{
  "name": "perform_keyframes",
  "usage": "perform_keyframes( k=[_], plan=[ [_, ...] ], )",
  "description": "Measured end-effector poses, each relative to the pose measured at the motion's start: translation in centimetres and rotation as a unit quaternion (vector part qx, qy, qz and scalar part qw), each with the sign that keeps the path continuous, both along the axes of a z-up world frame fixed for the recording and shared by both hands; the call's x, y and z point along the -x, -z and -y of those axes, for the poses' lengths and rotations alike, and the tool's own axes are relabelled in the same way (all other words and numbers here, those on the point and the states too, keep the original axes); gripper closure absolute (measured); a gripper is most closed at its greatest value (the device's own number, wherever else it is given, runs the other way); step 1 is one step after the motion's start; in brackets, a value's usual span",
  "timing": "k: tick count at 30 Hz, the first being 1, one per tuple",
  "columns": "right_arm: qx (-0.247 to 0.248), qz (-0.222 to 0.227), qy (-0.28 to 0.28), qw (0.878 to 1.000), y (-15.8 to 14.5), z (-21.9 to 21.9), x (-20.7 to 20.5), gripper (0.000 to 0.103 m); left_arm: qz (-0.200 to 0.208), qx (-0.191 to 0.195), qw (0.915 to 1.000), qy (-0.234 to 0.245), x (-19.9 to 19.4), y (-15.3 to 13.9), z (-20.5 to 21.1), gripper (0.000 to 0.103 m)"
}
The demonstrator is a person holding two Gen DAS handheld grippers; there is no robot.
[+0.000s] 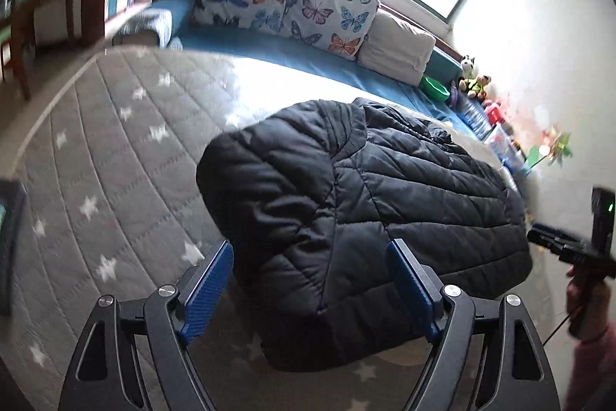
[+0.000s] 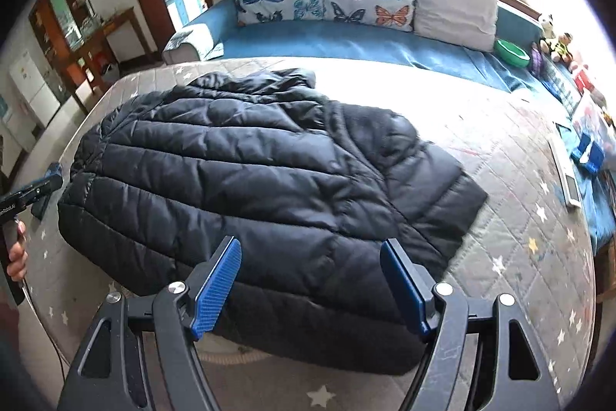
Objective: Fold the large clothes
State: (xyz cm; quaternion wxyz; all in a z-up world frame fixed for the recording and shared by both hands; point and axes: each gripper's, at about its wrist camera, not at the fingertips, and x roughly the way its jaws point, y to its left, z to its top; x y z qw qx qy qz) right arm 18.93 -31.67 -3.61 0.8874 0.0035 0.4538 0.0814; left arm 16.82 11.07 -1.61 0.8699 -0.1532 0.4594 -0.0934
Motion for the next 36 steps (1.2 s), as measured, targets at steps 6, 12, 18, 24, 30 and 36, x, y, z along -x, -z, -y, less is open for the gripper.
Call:
perform_keyframes(
  k=[6, 12, 18, 24, 30, 36],
  plan=[
    [-0.045, -0.006, 0.043, 0.998, 0.7, 4.1, 0.8, 0.018, -0.015, 0.018, 0.9997, -0.003, 0.1, 0.7, -0.5, 0.016],
    [-0.081, -0.016, 0.072, 0.994, 1.9, 7.0, 1.4, 0.015, -0.03, 0.033, 0.999, -0.007, -0.5, 1.5, -0.6, 0.016],
    [-0.146, -0.025, 0.092, 0.985, 3.3, 9.6, 1.1, 0.01, -0.046, 0.051, 0.9976, -0.008, -1.5, 2.5, -0.6, 0.016],
    [-0.21, -0.048, 0.107, 0.971, 5.7, 11.4, 0.1, 0.008, -0.055, 0.058, 0.9967, -0.016, -2.3, 3.3, -0.8, 0.016],
    [-0.275, -0.054, 0.094, 0.955, 7.5, 11.8, -0.7, 0.005, -0.06, 0.071, 0.9955, -0.019, -3.1, 3.9, -0.9, 0.011],
    [-0.302, -0.057, 0.076, 0.949, 8.2, 11.7, -1.5, 0.0, -0.056, 0.081, 0.9949, -0.024, -3.7, 4.1, -1.3, 0.011]
  ],
)
